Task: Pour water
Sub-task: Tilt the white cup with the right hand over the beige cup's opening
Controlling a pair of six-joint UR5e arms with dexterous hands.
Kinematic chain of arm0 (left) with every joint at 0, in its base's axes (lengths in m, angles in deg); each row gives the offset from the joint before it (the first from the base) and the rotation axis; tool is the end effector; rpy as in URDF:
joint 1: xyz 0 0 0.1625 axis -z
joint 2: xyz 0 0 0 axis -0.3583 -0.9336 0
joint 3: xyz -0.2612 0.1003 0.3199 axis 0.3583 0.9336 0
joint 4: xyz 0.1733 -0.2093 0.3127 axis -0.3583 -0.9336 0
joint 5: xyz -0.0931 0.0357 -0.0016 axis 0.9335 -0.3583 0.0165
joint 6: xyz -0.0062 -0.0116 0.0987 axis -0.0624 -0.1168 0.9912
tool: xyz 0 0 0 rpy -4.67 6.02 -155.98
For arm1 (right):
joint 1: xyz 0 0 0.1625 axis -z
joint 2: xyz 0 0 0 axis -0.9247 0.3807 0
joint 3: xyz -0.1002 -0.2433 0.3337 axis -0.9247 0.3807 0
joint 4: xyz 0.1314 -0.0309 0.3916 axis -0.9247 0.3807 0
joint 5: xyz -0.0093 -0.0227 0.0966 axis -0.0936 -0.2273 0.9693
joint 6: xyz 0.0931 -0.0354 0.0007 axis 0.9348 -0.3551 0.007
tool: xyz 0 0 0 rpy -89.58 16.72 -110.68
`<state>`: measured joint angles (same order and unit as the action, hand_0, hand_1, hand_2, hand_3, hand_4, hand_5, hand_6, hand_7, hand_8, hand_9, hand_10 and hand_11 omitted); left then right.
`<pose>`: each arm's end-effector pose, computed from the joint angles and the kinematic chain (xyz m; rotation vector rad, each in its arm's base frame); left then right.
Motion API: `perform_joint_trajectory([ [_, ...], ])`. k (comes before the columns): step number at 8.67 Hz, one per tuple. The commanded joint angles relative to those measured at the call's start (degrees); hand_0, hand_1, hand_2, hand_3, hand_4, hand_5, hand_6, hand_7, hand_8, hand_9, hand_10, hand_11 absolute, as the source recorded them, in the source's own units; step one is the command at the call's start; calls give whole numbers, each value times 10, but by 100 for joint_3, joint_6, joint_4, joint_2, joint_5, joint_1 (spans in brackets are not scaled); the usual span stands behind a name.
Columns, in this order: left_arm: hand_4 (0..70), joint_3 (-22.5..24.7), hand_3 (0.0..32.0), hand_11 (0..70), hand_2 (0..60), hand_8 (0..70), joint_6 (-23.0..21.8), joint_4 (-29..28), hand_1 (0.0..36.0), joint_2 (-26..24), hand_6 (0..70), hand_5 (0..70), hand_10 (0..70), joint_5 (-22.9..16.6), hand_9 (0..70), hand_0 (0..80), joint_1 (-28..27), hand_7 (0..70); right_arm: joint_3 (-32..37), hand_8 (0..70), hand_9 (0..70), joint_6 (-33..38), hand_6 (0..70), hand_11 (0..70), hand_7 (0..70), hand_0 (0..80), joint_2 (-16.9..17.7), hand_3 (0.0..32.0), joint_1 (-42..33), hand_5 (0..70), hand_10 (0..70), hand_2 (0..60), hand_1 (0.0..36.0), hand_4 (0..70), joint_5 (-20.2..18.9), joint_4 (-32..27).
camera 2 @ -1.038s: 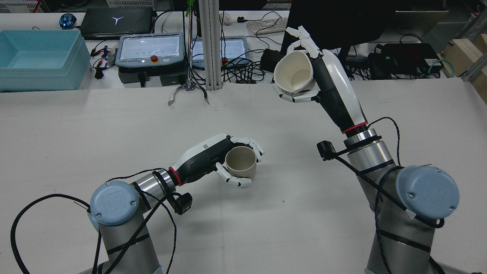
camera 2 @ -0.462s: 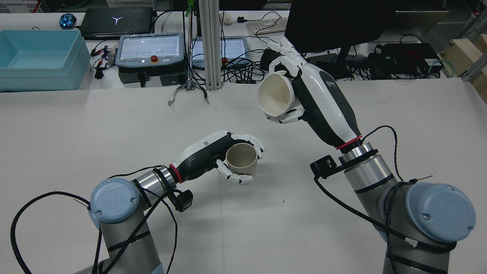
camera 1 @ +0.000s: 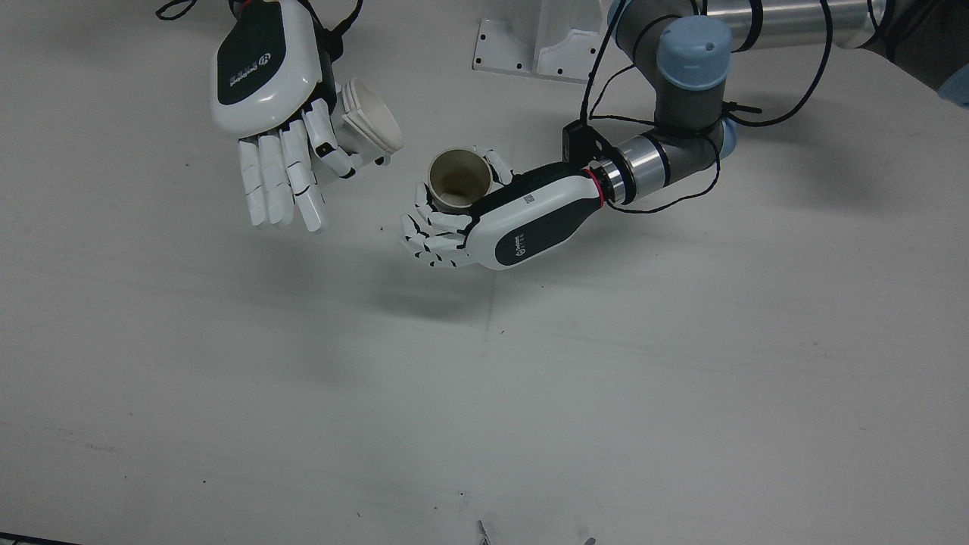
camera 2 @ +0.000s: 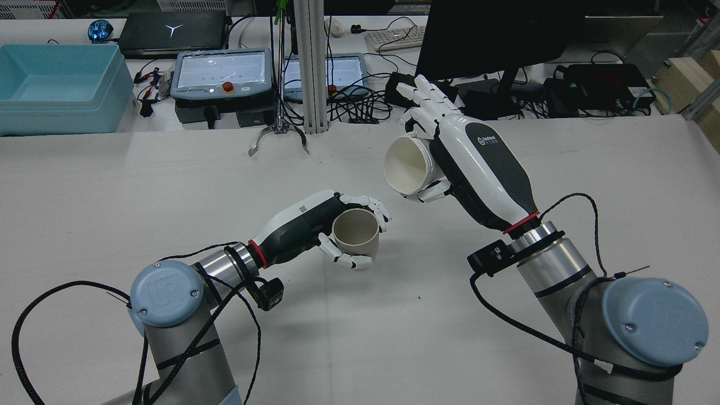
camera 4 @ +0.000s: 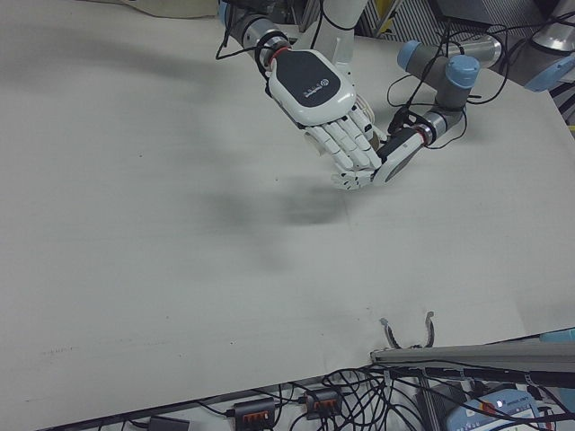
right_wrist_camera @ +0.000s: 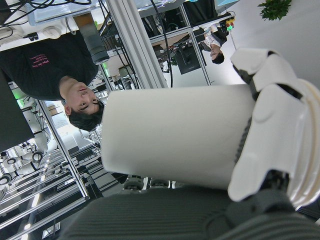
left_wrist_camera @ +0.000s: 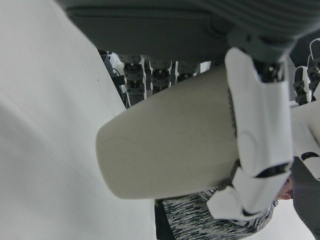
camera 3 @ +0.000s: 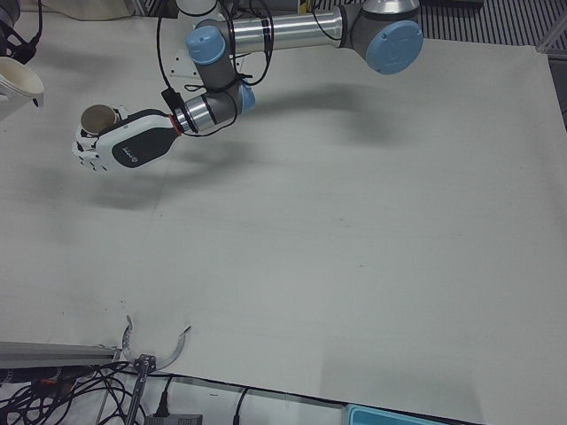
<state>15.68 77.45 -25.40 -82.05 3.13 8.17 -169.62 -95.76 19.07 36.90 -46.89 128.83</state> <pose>0.5304 -0.4698 0.2394 -0.4488 2.2791 -1.0357 -0.2973 -0.4133 0.2725 1.0634 -1.9305 1.1235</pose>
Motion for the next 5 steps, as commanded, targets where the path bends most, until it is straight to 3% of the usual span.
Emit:
perform_joint_trajectory([
  [1, 503, 66, 0, 210, 600, 170, 5, 32, 360, 1, 213, 700, 127, -5, 268, 576, 10, 387, -9, 21, 46, -7, 78, 65, 96, 497, 12, 0, -30, 700, 33, 308, 216, 103, -52, 85],
  [3, 503, 101, 0, 210, 600, 169, 5, 41, 360, 1, 213, 700, 127, -5, 267, 576, 19, 387, -9, 21, 48, -7, 80, 64, 98, 502, -15, 0, -214, 700, 32, 310, 220, 107, -245, 111],
  [5, 501, 93, 0, 210, 600, 169, 22, 76, 360, 27, 212, 700, 127, -5, 267, 576, 27, 386, 26, 23, 50, 106, 85, 66, 108, 501, 37, 0, -363, 700, 33, 382, 236, 113, -132, 24],
])
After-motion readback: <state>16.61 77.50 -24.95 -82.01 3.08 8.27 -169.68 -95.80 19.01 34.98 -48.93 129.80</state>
